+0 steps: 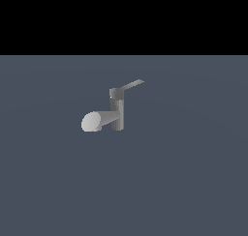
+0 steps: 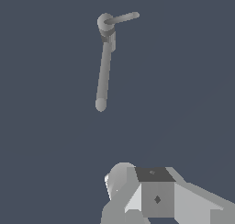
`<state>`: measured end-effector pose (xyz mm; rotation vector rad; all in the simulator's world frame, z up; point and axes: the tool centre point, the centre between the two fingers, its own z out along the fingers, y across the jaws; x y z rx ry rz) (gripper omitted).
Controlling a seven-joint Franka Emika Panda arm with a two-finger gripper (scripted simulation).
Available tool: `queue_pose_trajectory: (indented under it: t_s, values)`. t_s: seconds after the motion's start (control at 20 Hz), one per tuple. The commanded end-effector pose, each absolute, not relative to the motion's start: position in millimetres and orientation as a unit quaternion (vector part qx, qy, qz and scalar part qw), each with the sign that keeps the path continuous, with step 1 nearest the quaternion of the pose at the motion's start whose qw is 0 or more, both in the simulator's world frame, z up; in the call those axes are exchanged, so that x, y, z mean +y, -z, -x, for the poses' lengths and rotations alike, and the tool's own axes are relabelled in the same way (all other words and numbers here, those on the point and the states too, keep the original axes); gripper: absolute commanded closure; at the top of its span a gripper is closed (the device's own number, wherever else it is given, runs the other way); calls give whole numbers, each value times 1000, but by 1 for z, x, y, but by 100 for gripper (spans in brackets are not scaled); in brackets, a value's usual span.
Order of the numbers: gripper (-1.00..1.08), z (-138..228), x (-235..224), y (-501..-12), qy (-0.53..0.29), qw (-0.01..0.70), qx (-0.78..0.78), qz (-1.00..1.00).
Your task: Turn on the faucet by rotating a designated handle.
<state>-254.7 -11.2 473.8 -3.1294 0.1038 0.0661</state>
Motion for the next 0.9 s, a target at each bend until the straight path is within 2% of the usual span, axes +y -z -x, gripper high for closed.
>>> queue_pose_trajectory:
  t_s: [0.0, 0.85]
  values:
    - [108, 255, -11, -474, -21, 5, 33, 999]
    - [108, 240, -7, -469, -16, 11, 27, 999]
